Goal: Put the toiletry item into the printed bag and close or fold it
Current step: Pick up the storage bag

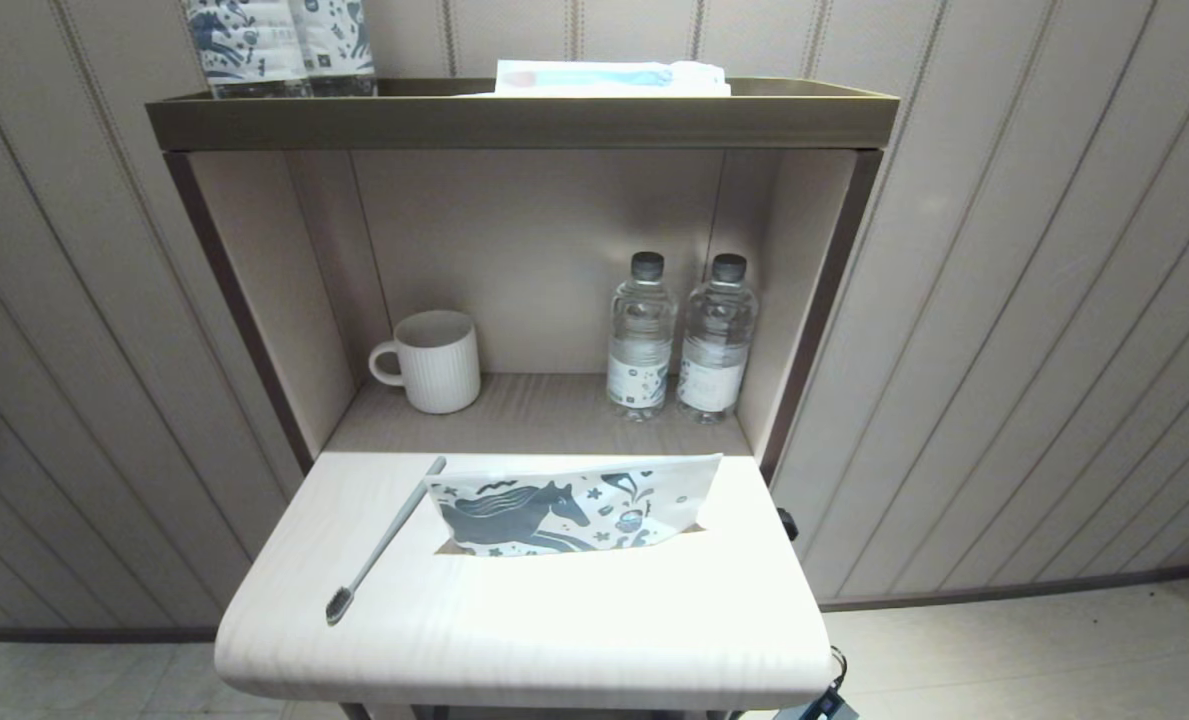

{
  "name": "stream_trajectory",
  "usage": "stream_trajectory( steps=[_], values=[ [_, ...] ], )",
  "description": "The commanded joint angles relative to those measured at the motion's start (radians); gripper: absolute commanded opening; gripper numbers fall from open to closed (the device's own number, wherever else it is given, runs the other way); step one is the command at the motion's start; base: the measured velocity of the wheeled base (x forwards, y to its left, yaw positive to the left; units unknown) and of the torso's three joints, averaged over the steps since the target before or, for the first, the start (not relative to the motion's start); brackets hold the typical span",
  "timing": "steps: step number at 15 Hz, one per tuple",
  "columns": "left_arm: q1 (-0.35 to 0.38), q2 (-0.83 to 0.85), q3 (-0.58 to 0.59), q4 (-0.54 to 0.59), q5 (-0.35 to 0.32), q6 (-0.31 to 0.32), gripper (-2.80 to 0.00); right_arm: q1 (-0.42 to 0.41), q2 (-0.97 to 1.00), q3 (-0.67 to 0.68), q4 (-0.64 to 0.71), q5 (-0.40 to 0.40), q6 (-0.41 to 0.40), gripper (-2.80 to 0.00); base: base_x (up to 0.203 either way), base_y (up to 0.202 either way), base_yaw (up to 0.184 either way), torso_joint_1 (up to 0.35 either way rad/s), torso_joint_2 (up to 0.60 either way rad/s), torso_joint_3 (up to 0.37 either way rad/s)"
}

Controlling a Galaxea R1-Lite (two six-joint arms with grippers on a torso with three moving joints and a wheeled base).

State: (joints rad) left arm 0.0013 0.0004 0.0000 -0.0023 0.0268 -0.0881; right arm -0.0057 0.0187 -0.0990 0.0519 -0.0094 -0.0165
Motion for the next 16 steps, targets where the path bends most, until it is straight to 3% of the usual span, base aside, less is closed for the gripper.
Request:
stream_trajectory(
  steps=[1,3,7,10,12,14,16],
  values=[
    [0.000,0.000,0.000,-0.001,0.001,-0.001,-2.80,-0.001,0.046,-0.180,0.039,0.015,-0.005,-2.80,0.000,0.000,0.000,0.000,0.00,0.000],
    [0.000,0.000,0.000,-0.001,0.000,0.000,-2.80,0.003,0.155,-0.424,0.118,0.051,-0.012,-2.80,0.000,0.000,0.000,0.000,0.00,0.000],
    [0.001,0.001,-0.023,0.042,0.008,0.027,-2.80,0.033,0.533,-0.713,0.153,0.097,0.007,-2.80,0.000,0.000,0.000,0.000,0.00,0.000],
    [0.001,0.077,-0.211,0.123,-0.006,0.040,-2.80,0.064,0.777,-0.839,0.126,0.150,0.059,-2.80,0.000,0.000,0.000,0.000,0.00,0.000],
    [0.001,0.233,-0.351,0.147,-0.060,0.037,-2.80,0.171,0.862,-0.862,0.110,0.166,0.104,-2.80,0.000,0.000,0.000,0.000,0.00,0.000],
    [0.002,0.406,-0.464,0.154,-0.154,0.026,-2.80,0.300,0.940,-0.860,0.103,0.168,0.164,-2.80,0.000,0.000,0.000,0.000,0.00,0.000],
    [0.001,0.598,-0.547,0.138,-0.249,0.012,-2.80,0.341,0.993,-0.822,0.099,0.170,0.193,-2.80,0.000,0.000,0.000,0.000,0.00,0.000]
  ],
)
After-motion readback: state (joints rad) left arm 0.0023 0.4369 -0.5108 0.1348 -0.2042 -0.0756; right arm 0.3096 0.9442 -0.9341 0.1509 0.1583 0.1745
